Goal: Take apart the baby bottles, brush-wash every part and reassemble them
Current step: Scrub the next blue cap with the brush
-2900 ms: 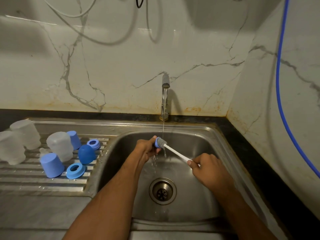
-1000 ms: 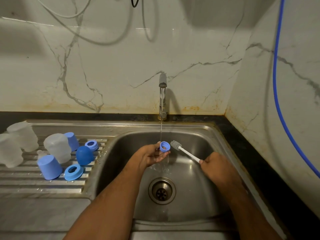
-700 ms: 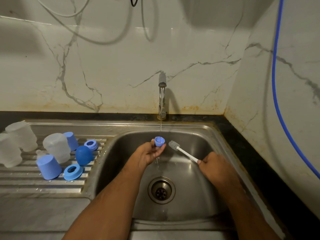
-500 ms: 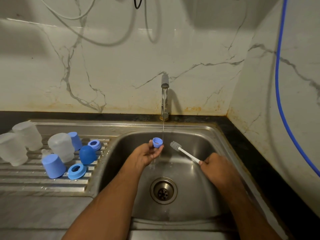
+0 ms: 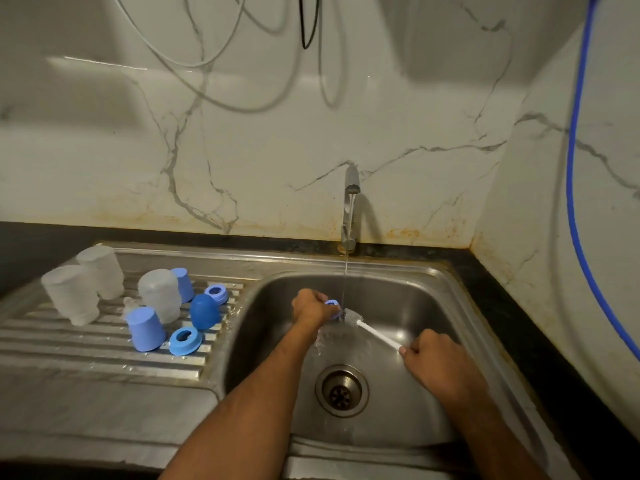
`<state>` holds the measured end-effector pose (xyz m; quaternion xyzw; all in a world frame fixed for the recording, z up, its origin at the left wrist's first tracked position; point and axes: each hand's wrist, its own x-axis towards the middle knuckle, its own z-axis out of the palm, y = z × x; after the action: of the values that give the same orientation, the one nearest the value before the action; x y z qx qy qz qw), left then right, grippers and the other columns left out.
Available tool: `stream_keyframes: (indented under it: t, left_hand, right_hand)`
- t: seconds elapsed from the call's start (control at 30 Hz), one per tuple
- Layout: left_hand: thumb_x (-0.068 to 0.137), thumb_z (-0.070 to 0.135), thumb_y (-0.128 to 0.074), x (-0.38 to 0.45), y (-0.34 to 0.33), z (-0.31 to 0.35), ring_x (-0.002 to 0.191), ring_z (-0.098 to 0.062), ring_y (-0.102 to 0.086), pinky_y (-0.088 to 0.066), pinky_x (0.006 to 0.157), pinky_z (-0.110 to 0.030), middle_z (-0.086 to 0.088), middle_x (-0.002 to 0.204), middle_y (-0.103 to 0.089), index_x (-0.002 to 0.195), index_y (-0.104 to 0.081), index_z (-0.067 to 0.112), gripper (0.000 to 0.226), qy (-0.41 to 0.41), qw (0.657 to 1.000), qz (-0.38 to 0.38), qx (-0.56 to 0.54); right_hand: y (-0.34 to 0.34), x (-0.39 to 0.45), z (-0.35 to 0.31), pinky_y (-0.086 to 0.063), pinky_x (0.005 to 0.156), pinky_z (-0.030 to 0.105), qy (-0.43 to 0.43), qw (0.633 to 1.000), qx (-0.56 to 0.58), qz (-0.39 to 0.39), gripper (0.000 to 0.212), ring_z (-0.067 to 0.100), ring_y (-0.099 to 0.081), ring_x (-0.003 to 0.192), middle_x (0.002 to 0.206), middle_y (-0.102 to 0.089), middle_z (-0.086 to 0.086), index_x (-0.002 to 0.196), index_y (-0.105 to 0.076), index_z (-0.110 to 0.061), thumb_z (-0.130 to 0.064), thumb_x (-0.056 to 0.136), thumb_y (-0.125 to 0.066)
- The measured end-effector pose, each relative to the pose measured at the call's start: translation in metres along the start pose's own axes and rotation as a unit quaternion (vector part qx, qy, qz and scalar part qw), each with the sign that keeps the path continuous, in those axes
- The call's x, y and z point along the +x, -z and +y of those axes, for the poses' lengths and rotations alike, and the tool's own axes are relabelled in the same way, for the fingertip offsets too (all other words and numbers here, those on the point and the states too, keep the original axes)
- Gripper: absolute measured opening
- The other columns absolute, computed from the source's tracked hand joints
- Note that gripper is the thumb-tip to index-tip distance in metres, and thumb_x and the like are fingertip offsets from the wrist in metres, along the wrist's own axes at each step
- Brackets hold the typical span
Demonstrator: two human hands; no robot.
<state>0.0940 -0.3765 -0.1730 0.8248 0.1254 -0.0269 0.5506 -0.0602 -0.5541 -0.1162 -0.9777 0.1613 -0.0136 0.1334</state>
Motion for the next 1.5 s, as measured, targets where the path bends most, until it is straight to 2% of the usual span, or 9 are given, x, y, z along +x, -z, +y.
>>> stream_keyframes:
  t: [0.17,0.3,0.4,0.53,0.8,1.03,1.17,1.33,1.5]
  left_hand:
    - [0.084,0.012,-0.078,-0.016,0.019,0.020,0.097,-0.018,-0.068,-0.058,0.087,-0.031,-0.008,0.101,-0.071,0.097,-0.070,0.012,0.015,-0.060,0.995,0.040,0.066]
    - [0.085,0.015,-0.077,-0.028,0.040,0.023,0.101,-0.017,-0.066,-0.056,0.086,-0.027,-0.006,0.109,-0.069,0.111,-0.067,0.014,0.027,-0.086,0.993,0.057,0.059]
    - [0.085,0.014,-0.078,-0.038,0.060,0.017,0.101,-0.016,-0.066,-0.055,0.085,-0.026,-0.007,0.109,-0.070,0.110,-0.067,0.013,0.027,-0.098,0.990,0.074,0.071]
    - [0.084,0.014,-0.079,-0.054,0.086,0.016,0.100,-0.017,-0.067,-0.053,0.084,-0.025,-0.007,0.105,-0.071,0.107,-0.071,0.012,0.025,-0.113,0.988,0.075,0.077]
    - [0.083,0.016,-0.080,-0.088,0.144,0.012,0.094,-0.015,-0.062,-0.049,0.081,-0.025,-0.003,0.101,-0.067,0.107,-0.068,0.013,0.028,-0.142,0.984,0.101,0.043]
    - [0.078,0.013,-0.083,-0.115,0.213,0.009,0.093,-0.020,-0.066,-0.055,0.083,-0.031,-0.010,0.099,-0.071,0.101,-0.071,0.006,0.026,-0.184,0.971,0.152,0.018]
    - [0.082,0.012,-0.081,-0.124,0.255,-0.009,0.093,-0.018,-0.065,-0.049,0.073,-0.021,-0.009,0.101,-0.069,0.104,-0.070,0.006,0.025,-0.171,0.970,0.170,0.021]
    - [0.080,0.012,-0.082,-0.122,0.308,-0.036,0.099,-0.021,-0.065,-0.051,0.082,-0.029,-0.009,0.109,-0.069,0.115,-0.069,0.004,0.038,-0.125,0.967,0.217,0.046]
    - [0.078,0.009,-0.082,-0.114,0.343,-0.071,0.104,-0.029,-0.066,-0.053,0.085,-0.034,-0.014,0.109,-0.070,0.111,-0.070,0.005,0.035,-0.091,0.957,0.270,0.052]
  right_hand:
    - [0.013,-0.013,-0.019,-0.042,0.065,0.026,0.027,0.999,-0.022,0.013,0.028,0.009,-0.052,0.070,0.080,-0.053,-0.008,0.105,-0.065,-0.021,-0.047,0.102,-0.054]
    - [0.020,-0.027,-0.030,-0.039,0.053,0.021,0.029,0.998,-0.029,0.041,0.028,0.003,-0.054,0.063,0.074,-0.057,-0.010,0.096,-0.065,-0.022,-0.046,0.102,-0.053]
    - [0.017,-0.042,-0.038,-0.053,0.062,0.027,0.045,0.997,-0.021,0.058,0.029,0.005,-0.059,0.064,0.073,-0.060,-0.009,0.092,-0.067,-0.024,-0.047,0.102,-0.052]
    - [0.022,-0.062,-0.051,-0.057,0.065,0.031,0.054,0.996,-0.018,0.065,0.029,0.008,-0.062,0.065,0.073,-0.062,-0.008,0.089,-0.066,-0.025,-0.047,0.101,-0.052]
    - [0.036,-0.100,-0.082,-0.057,0.065,0.035,0.077,0.992,0.005,0.100,0.027,0.012,-0.060,0.068,0.078,-0.058,-0.005,0.089,-0.055,-0.023,-0.046,0.102,-0.049]
    - [0.043,-0.126,-0.115,-0.058,0.066,0.040,0.103,0.985,0.029,0.136,0.031,0.018,-0.062,0.068,0.076,-0.061,-0.003,0.091,-0.063,-0.020,-0.045,0.102,-0.050]
    - [0.041,-0.141,-0.136,-0.049,0.067,0.036,0.107,0.986,0.038,0.125,0.032,0.028,-0.061,0.078,0.084,-0.062,0.003,0.097,-0.065,-0.015,-0.042,0.103,-0.049]
    - [0.033,-0.154,-0.157,-0.044,0.063,0.034,0.109,0.986,0.029,0.125,0.032,0.027,-0.056,0.074,0.083,-0.059,0.002,0.102,-0.066,-0.016,-0.042,0.104,-0.049]
    - [0.027,-0.161,-0.172,-0.047,0.062,0.035,0.118,0.985,0.035,0.122,0.032,0.025,-0.060,0.073,0.079,-0.061,0.000,0.098,-0.066,-0.016,-0.042,0.103,-0.049]
